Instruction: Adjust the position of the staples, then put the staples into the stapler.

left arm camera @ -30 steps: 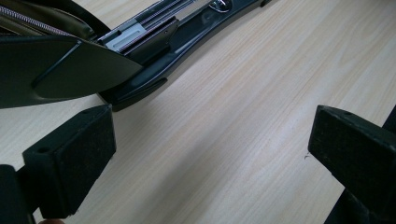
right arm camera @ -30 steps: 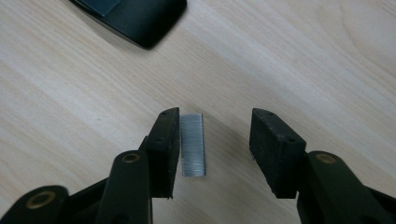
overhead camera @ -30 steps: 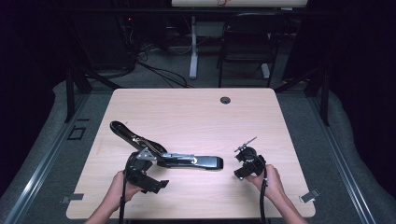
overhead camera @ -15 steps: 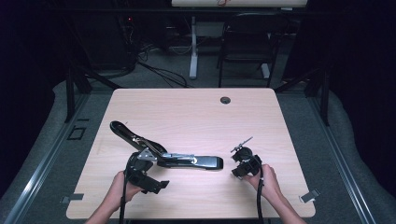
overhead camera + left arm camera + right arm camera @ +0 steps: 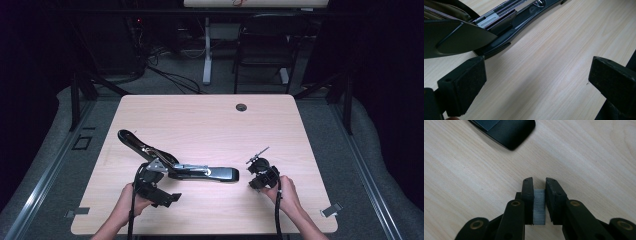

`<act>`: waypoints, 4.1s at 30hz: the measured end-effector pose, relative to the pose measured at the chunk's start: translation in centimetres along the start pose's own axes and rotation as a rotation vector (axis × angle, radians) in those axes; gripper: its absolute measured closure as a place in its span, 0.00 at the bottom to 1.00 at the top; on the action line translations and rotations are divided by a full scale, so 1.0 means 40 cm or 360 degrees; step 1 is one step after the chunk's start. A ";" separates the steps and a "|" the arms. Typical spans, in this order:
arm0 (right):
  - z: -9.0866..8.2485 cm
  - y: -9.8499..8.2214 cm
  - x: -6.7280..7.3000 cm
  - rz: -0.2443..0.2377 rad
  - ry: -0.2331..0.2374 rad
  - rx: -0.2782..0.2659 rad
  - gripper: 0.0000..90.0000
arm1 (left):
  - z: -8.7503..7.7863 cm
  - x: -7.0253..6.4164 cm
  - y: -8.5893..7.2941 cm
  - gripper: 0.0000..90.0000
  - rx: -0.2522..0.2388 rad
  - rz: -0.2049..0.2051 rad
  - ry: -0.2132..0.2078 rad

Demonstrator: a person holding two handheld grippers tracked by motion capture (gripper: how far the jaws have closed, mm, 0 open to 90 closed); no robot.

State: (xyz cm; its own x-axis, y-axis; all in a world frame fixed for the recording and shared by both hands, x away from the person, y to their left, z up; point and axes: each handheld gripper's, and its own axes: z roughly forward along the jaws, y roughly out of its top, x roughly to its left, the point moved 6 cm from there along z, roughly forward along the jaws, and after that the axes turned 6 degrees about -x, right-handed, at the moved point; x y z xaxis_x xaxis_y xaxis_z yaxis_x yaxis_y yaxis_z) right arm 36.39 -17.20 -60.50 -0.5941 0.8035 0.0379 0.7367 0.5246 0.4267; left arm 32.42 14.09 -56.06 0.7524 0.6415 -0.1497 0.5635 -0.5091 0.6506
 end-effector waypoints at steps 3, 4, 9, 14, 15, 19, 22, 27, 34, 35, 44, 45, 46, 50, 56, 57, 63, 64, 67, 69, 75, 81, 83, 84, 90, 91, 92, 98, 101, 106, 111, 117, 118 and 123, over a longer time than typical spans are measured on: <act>-0.005 0.001 -0.001 0.0003 0.0012 -0.0005 0.87 | 0.000 0.000 0.000 0.02 0.0001 0.0000 -0.0001; -0.008 0.002 -0.003 0.0006 0.0011 -0.0010 0.87 | 0.000 0.000 0.000 0.02 0.0000 0.0000 -0.0001; -0.029 0.013 -0.011 0.0052 0.0035 -0.0097 0.87 | -0.002 0.002 0.001 0.02 0.0002 0.0007 0.0003; -0.049 0.019 -0.023 0.0032 0.0037 -0.0150 0.87 | -0.007 0.011 0.001 0.02 -0.0008 -0.0009 0.0012; -0.053 0.020 -0.025 0.0028 0.0036 -0.0155 0.87 | -0.006 0.013 0.001 0.02 -0.0007 -0.0011 0.0016; -0.061 0.024 -0.023 0.0009 0.0054 -0.0186 0.87 | -0.008 0.016 0.000 0.01 -0.0015 -0.0027 -0.0003; -0.062 0.030 -0.016 0.0020 0.0074 -0.0237 0.87 | -0.015 0.020 0.001 0.00 -0.0043 -0.0049 -0.0024; -0.065 0.035 -0.012 0.0003 0.0089 -0.0266 0.87 | -0.024 0.027 0.001 0.00 -0.0086 -0.0084 -0.0055; -0.072 0.046 0.003 -0.0069 0.0116 -0.0313 0.87 | -0.038 0.019 -0.001 0.00 -0.0110 -0.0085 -0.0058; -0.074 0.047 0.007 -0.0082 0.0123 -0.0317 0.87 | -0.040 0.017 0.000 0.00 -0.0117 -0.0076 -0.0051; -0.086 0.048 -0.002 -0.0110 0.0121 -0.0355 0.87 | -0.058 0.012 -0.025 0.00 -0.0112 -0.0090 -0.0029; -0.087 0.050 -0.003 -0.0112 0.0120 -0.0360 0.87 | -0.060 0.015 -0.029 0.00 -0.0111 -0.0098 -0.0027; -0.087 0.051 -0.003 -0.0112 0.0121 -0.0362 0.87 | -0.062 0.018 -0.033 0.00 -0.0111 -0.0111 -0.0025; -0.085 0.059 0.001 -0.0131 0.0133 -0.0366 0.87 | -0.070 0.032 -0.039 0.00 -0.0122 -0.0144 -0.0025; -0.077 0.074 0.024 -0.0219 0.0163 -0.0374 0.87 | -0.071 0.043 -0.039 0.00 -0.0119 -0.0132 -0.0015; -0.076 0.076 0.030 -0.0231 0.0160 -0.0367 0.87 | -0.071 0.045 -0.037 0.00 -0.0124 -0.0134 -0.0018; -0.079 0.093 0.051 -0.0326 0.0164 -0.0377 0.87 | -0.056 0.060 -0.040 0.00 -0.0105 -0.0145 -0.0083; -0.082 0.097 0.056 -0.0338 0.0164 -0.0378 0.87 | -0.055 0.062 -0.041 0.00 -0.0106 -0.0152 -0.0087; -0.090 0.117 0.067 -0.0392 0.0167 -0.0413 0.87 | -0.059 0.065 -0.042 0.00 -0.0123 -0.0166 -0.0090; -0.091 0.130 0.072 -0.0403 0.0168 -0.0440 0.87 | -0.064 0.066 -0.042 0.00 -0.0138 -0.0165 -0.0086; -0.088 0.174 0.090 -0.0500 0.0200 -0.0485 0.87 | -0.073 0.067 -0.039 0.00 -0.0182 -0.0169 -0.0087; -0.071 0.207 0.109 -0.0539 0.0234 -0.0491 0.87 | -0.074 0.074 -0.039 0.00 -0.0188 -0.0184 -0.0074; -0.067 0.217 0.114 -0.0547 0.0242 -0.0489 0.87 | -0.074 0.076 -0.040 0.00 -0.0185 -0.0185 -0.0074; -0.066 0.221 0.116 -0.0556 0.0241 -0.0490 0.87 | -0.074 0.076 -0.041 0.00 -0.0187 -0.0187 -0.0073; -0.059 0.244 0.138 -0.0598 0.0263 -0.0505 0.87 | -0.072 0.078 -0.044 0.00 -0.0178 -0.0195 -0.0076; -0.058 0.246 0.138 -0.0601 0.0263 -0.0501 0.87 | -0.073 0.078 -0.045 0.00 -0.0176 -0.0195 -0.0076; -0.055 0.251 0.139 -0.0597 0.0270 -0.0515 0.87 | -0.074 0.077 -0.045 0.00 -0.0178 -0.0194 -0.0078; -0.051 0.269 0.147 -0.0609 0.0284 -0.0533 0.87 | -0.070 0.074 -0.047 0.00 -0.0163 -0.0193 -0.0089; -0.053 0.277 0.158 -0.0619 0.0296 -0.0561 0.87 | -0.069 0.073 -0.046 0.00 -0.0159 -0.0192 -0.0092; -0.054 0.287 0.166 -0.0661 0.0294 -0.0562 0.87 | -0.069 0.072 -0.049 0.00 -0.0147 -0.0179 -0.0103; -0.047 0.296 0.171 -0.0664 0.0331 -0.0586 0.87 | -0.068 0.070 -0.047 0.00 -0.0144 -0.0174 -0.0110; -0.032 0.311 0.176 -0.0690 0.0452 -0.0597 0.87 | -0.065 0.069 -0.048 0.00 -0.0131 -0.0170 -0.0122; -0.028 0.313 0.179 -0.0684 0.0470 -0.0603 0.87 | -0.065 0.069 -0.048 0.00 -0.0131 -0.0170 -0.0123; -0.014 0.322 0.184 -0.0726 0.0499 -0.0577 0.87 | -0.065 0.070 -0.047 0.00 -0.0135 -0.0177 -0.0124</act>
State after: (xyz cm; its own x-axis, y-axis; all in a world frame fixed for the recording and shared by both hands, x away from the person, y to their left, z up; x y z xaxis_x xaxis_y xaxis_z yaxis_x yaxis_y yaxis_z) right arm 41.31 -4.68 -54.23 -0.9270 0.3745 0.0194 0.2662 0.6207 0.7375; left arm 32.58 18.33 -55.78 0.7130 0.6431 -0.2794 0.6163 -0.3848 0.6871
